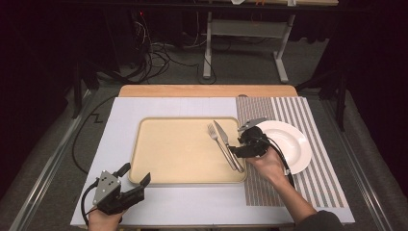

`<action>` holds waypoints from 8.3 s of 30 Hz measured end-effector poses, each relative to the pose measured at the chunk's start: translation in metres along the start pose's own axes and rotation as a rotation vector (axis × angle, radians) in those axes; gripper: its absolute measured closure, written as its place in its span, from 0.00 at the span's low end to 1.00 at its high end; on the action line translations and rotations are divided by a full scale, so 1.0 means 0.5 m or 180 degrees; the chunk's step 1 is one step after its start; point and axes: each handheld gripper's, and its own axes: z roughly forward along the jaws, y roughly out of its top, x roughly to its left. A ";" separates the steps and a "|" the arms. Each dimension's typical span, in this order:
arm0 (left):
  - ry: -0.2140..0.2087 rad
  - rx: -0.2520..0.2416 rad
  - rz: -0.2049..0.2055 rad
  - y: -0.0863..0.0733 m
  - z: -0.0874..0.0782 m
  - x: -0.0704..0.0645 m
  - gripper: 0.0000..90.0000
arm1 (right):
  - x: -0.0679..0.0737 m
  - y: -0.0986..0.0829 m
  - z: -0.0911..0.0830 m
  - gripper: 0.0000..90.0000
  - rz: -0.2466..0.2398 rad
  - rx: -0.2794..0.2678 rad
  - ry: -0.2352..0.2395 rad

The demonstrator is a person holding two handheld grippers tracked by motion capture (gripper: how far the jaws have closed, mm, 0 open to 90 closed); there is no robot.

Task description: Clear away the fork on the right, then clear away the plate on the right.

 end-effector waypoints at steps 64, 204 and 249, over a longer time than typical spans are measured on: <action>0.0044 -0.0021 0.0024 0.000 0.002 0.000 0.27 | -0.100 -0.222 -0.173 0.44 0.0523 -0.0824 -0.0087; 0.0054 0.0016 0.0089 -0.006 0.008 -0.002 0.27 | -0.322 -0.352 -0.109 0.79 0.2676 -0.0690 0.0513; 0.0040 0.0032 0.0106 -0.007 0.009 -0.003 0.27 | -0.309 -0.331 -0.127 0.91 0.2797 -0.1052 0.0734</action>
